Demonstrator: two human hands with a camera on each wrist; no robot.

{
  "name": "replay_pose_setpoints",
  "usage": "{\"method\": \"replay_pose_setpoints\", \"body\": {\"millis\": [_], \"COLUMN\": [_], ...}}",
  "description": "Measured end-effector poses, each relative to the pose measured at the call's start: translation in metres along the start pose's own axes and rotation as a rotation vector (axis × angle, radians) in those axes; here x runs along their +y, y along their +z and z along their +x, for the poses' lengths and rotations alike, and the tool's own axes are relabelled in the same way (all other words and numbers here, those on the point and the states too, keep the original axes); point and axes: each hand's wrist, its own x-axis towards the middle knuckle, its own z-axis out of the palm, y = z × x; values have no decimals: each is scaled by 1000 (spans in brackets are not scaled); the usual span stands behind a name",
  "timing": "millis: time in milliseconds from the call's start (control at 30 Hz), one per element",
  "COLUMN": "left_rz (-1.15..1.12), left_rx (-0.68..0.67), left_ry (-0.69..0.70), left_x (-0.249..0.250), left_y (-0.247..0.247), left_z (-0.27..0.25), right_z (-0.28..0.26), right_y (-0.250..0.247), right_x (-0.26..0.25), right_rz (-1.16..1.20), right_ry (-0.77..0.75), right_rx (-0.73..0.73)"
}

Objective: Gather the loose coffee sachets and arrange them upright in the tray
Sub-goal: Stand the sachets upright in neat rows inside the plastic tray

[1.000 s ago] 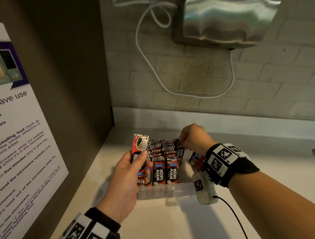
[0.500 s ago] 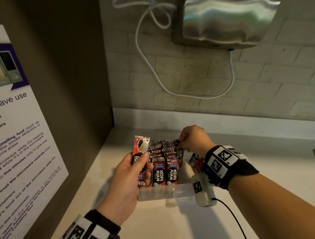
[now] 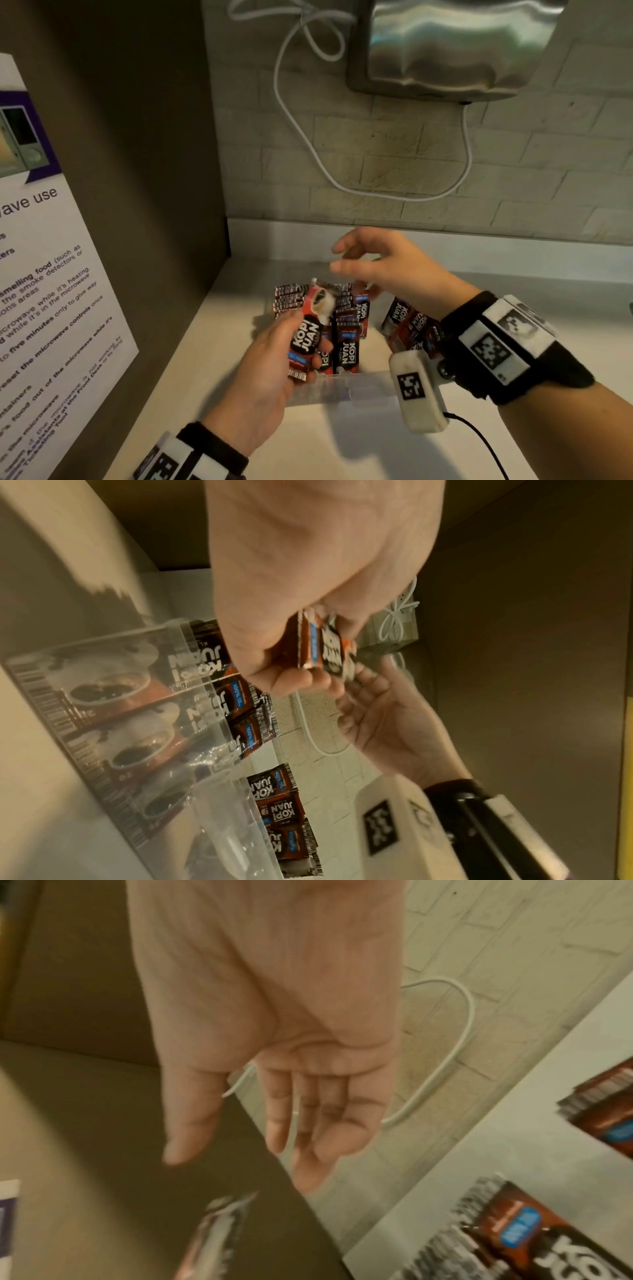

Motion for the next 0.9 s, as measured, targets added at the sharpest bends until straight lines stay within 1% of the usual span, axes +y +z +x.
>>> {"method": "replay_pose_setpoints", "body": {"millis": [67,100,167,233,300,367,533,600,667,733,800,833,900], "left_rz": [63,82,98,73,-5,-77,-70,-47,2,75,137,144,148], "left_rx": [-59,-77,-80,-42,-14,-19,-73,-75,-57,-46,-50,-58,-77], "left_ry": [-12,-1,57,122,174,212,183,180,211,246,251,241,209], "left_x": [-2,-4,-3,0,3,4,-5,-7,-8,-10,-13,-14,-16], "left_y": [1,1,-2,-6,-9,-7,5,7,7,7,7,8,10], "left_z": [0,0,1,3,4,3,-3,-3,-1,1,3,4,4], "right_z": [-9,-13,-19,-27,-37,-47,-55,-57,-60,-62,-58,-54,-47], "right_y": [2,4,5,3,2,7,25,24,18,13,8,7,6], "right_x": [-10,-12,-9,-1,10,18,33,32,24,11,0,-4,-10], "right_rz": [-110,-157,-153,-100,-47,-35,-93,-98,-120,-61,-34,-76,-197], "right_ry": [-83,-107,-92,-43,0,43,54,93,97,74,46,36,32], "right_rx": [-146,-181,-163,-130,-185,-260,-296,-325,-284,-179,-96,-90,-132]}}
